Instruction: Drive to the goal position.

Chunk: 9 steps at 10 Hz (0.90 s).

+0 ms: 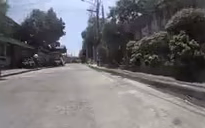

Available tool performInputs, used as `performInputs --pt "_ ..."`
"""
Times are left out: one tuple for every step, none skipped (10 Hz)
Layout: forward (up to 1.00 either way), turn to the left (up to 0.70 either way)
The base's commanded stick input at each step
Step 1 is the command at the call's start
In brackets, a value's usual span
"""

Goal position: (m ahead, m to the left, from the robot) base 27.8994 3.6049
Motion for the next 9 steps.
performInputs --pt "1.00 0.02" --pt "1.00 0.02" --pt "1.00 0.02" --pt "1.00 0.20" --pt "1.00 0.42" --pt "1.00 0.26" --pt "1.00 0.02" --pt "1.00 0.02" --pt "1.00 0.02"
